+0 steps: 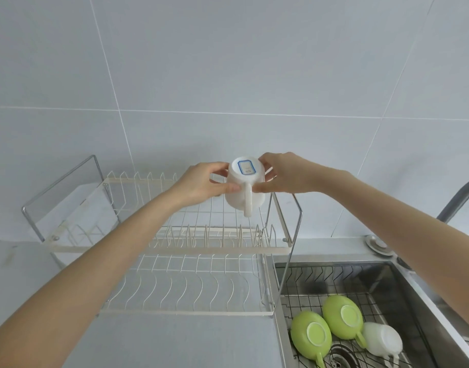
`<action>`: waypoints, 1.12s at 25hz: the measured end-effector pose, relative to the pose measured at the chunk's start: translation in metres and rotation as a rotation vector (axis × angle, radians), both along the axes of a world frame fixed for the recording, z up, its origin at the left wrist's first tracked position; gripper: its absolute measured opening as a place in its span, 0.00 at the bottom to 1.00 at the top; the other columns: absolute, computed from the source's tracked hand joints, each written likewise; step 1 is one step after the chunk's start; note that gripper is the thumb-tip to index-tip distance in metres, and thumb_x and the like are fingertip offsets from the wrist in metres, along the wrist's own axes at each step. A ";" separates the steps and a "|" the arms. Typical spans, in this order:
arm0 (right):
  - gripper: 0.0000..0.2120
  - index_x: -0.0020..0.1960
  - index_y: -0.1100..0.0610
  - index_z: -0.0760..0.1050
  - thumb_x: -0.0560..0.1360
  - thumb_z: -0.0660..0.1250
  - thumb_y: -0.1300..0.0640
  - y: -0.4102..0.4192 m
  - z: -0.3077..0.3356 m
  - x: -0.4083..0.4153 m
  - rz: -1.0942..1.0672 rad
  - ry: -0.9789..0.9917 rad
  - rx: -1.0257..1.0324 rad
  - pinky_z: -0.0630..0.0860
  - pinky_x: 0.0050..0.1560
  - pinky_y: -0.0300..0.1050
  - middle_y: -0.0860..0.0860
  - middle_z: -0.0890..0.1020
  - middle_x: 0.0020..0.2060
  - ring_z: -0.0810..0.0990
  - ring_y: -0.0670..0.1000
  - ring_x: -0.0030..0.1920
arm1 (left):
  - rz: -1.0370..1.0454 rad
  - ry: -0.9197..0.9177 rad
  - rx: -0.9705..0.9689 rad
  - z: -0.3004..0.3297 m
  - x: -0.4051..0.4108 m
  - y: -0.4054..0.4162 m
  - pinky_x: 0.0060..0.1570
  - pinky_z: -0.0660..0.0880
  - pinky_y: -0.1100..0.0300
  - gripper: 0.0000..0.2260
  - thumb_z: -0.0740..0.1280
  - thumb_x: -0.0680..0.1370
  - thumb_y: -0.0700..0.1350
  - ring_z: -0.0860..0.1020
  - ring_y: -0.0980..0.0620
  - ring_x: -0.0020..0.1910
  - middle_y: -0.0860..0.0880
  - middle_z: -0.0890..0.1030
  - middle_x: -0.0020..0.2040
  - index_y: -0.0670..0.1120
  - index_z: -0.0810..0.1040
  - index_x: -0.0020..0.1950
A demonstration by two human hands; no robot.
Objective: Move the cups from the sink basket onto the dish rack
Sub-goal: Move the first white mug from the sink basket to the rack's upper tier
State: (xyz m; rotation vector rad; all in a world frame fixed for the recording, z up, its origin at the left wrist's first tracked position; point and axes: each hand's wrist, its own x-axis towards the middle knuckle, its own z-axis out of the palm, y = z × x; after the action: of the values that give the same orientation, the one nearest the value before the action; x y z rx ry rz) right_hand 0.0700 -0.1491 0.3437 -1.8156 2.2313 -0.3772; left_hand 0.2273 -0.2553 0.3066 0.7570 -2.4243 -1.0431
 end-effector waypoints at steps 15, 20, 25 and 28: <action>0.18 0.31 0.54 0.64 0.69 0.71 0.51 -0.039 -0.037 0.004 -0.006 0.123 0.220 0.62 0.28 0.39 0.48 0.69 0.28 0.67 0.45 0.29 | -0.047 -0.233 0.014 -0.031 -0.006 -0.020 0.41 0.73 0.75 0.18 0.70 0.72 0.45 0.76 0.61 0.45 0.50 0.79 0.59 0.49 0.75 0.62; 0.16 0.46 0.59 0.70 0.69 0.71 0.50 -0.043 -0.048 0.009 -0.004 0.102 0.249 0.66 0.31 0.42 0.51 0.71 0.36 0.73 0.54 0.40 | -0.038 -0.295 0.004 -0.043 -0.006 -0.025 0.56 0.66 0.63 0.18 0.69 0.73 0.47 0.73 0.56 0.55 0.51 0.78 0.61 0.50 0.74 0.63; 0.20 0.57 0.63 0.72 0.71 0.69 0.52 -0.047 -0.049 0.009 0.000 0.098 0.261 0.70 0.40 0.45 0.55 0.73 0.44 0.72 0.55 0.42 | -0.039 -0.291 0.013 -0.047 -0.008 -0.029 0.55 0.65 0.64 0.18 0.67 0.74 0.46 0.72 0.57 0.55 0.53 0.77 0.56 0.48 0.73 0.63; 0.21 0.59 0.62 0.72 0.71 0.69 0.51 -0.050 -0.051 0.008 0.008 0.120 0.260 0.70 0.43 0.46 0.54 0.73 0.45 0.72 0.55 0.45 | -0.030 -0.279 0.006 -0.049 -0.009 -0.032 0.56 0.65 0.64 0.18 0.67 0.74 0.46 0.71 0.58 0.55 0.52 0.77 0.57 0.48 0.73 0.63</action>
State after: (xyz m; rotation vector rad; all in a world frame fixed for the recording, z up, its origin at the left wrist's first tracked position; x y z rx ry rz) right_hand 0.0785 -0.1992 0.2929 -1.7496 2.2274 0.0259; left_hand 0.2178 -0.2874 0.2577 0.9242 -2.6735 -1.0146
